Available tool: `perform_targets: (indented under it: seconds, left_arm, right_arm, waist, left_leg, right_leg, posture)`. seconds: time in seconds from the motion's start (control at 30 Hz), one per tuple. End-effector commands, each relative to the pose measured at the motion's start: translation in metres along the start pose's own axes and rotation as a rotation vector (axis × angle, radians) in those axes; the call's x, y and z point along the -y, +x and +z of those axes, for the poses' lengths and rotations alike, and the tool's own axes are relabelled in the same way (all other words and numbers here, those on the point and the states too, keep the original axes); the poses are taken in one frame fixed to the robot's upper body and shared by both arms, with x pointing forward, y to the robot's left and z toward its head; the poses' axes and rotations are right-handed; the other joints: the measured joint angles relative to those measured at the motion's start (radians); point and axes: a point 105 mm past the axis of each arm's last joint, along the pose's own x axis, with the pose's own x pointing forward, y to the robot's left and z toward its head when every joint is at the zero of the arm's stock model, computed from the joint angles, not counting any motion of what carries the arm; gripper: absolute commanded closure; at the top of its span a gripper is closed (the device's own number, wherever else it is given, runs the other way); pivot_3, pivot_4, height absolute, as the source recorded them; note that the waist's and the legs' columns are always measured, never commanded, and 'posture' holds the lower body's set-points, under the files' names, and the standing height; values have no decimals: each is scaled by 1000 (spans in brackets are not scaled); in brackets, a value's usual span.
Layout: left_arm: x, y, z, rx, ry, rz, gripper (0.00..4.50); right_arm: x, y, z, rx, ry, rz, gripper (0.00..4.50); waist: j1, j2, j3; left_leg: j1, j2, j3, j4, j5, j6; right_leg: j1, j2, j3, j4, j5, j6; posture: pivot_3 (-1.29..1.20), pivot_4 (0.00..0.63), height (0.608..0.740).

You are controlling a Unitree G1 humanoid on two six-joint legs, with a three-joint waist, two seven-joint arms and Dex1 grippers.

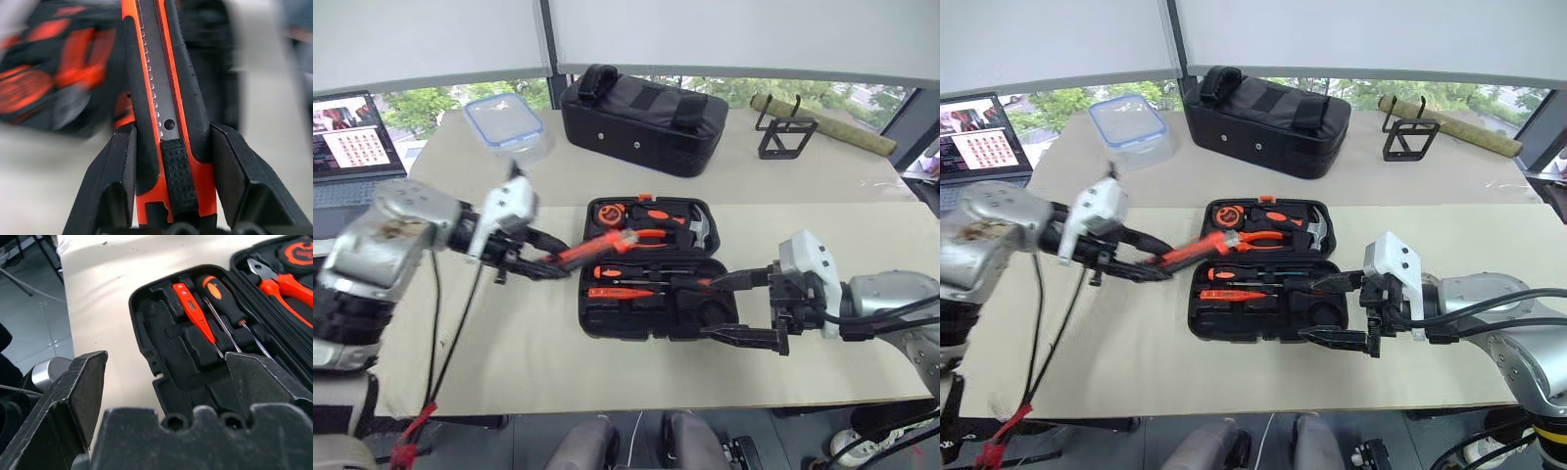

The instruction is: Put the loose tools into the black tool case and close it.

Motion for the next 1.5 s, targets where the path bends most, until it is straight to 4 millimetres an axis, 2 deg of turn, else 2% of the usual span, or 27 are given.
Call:
perform_targets:
  seconds: [0.03, 0.27, 0.4, 0.5, 0.53, 0.6, 0.73, 0.83, 0.93, 1.13, 1.27, 1.3, 1.37, 1.5]
  left_arm:
    - [-4, 24, 4, -78, 61, -28, 2804]
    - [-5, 56, -2, -155, 29, -69, 2804]
    - [-11, 67, -2, -150, -12, -40, 2804]
    - [-4, 69, 0, -139, -43, -78, 2804]
    - [-2, 69, 1, -131, -46, -83, 2004]
    - [-2, 65, 5, -108, -52, -84, 1624]
    - [-6, 53, 18, -43, -54, -70, 97]
    - [-13, 43, 32, 34, -44, -40, 34]
    - [-9, 38, 29, 29, -21, -62, 803]
    - [-4, 36, 13, -53, 21, -85, 2755]
    - [1, 39, -6, -153, 66, -112, 4317]
    - [-1, 40, -12, -186, 89, -101, 4458]
    - [-7, 46, -24, -239, 131, -70, 4458]
    - [-7, 64, -35, -250, 136, -77, 4458]
  right_arm:
    - [-4, -1, 11, 35, -54, -18, 0]
    - [-4, -4, 15, 70, -24, -55, 0]
    - [-4, -4, 14, 74, -19, -65, 0]
    - [-4, -3, 14, 81, -13, -72, 0]
    - [-4, -3, 13, 80, -12, -73, 0]
    - [-3, -3, 11, 76, -11, -75, 0]
    - [-2, -2, 10, 73, -8, -75, 0]
    - [-1, -1, 9, 70, -7, -71, 0]
    - [-1, 0, 8, 69, -7, -69, 0]
    - [0, 0, 7, 66, -11, -67, 0]
    - [-1, 0, 6, 64, -8, -68, 0]
    - [-2, 1, 6, 64, -7, -68, 0]
    - [-3, 0, 5, 65, -3, -67, 0]
    - [-2, 0, 5, 69, 5, -71, 0]
  waist:
    - [-3, 0, 0]
    - [-10, 0, 0]
    - [-4, 0, 0]
    - [-5, 0, 0]
    - [-5, 0, 0]
    - [-5, 0, 0]
    - [-6, 0, 0]
    - [-3, 0, 0]
    - [-5, 0, 0]
    - [-7, 0, 0]
    - [-6, 0, 0]
    - [-6, 0, 0]
    - [-3, 0, 0]
    - [4, 0, 0]
  left_leg:
    - [0, 0, 0, 0, 0, 0]
    - [-1, 0, -1, 0, 0, 1]
    - [-1, 0, -1, 1, 0, 1]
    - [-1, 0, -1, 1, 0, 1]
    - [-1, 0, -1, 1, 0, 1]
    - [-1, 0, -1, 1, 0, 1]
    - [-1, 0, -1, 1, 0, 1]
    - [-1, 0, -1, 1, 0, 1]
    - [-1, 0, -1, 2, 0, 1]
    - [-1, 0, -1, 1, 0, 1]
    - [-1, 0, -1, 1, 0, 1]
    - [-1, 0, -1, 1, 0, 1]
    - [-1, 0, -1, 2, 0, 1]
    - [0, 0, 0, 2, 0, 1]
  right_leg:
    - [0, 0, 0, 0, 0, 0]
    - [-1, 1, 1, 0, 0, 0]
    - [0, 1, 0, 0, 0, 0]
    - [0, 1, 1, 0, 0, 0]
    - [-1, 1, 1, 0, 0, 0]
    - [-1, 2, 1, 0, 0, 0]
    - [-1, 1, 1, 0, 0, 0]
    - [-1, 1, 0, 0, 0, 0]
    - [0, 1, 0, 0, 0, 0]
    - [-1, 1, 0, 0, 0, 0]
    - [0, 1, 0, 0, 0, 0]
    - [0, 1, 0, 0, 0, 0]
    - [0, 1, 0, 0, 0, 0]
    - [1, 0, 1, 0, 0, 0]
  posture:
    - [0, 150, 716]
    - [0, 150, 716]
    - [0, 150, 716]
    - [0, 150, 716]
    - [0, 150, 716]
    - [0, 150, 716]
    - [0, 150, 716]
    - [0, 150, 716]
    - [0, 150, 716]
    - [0, 150, 716]
    - [0, 150, 716]
    - [0, 150, 716]
    - [0, 150, 716]
    - [0, 150, 716]
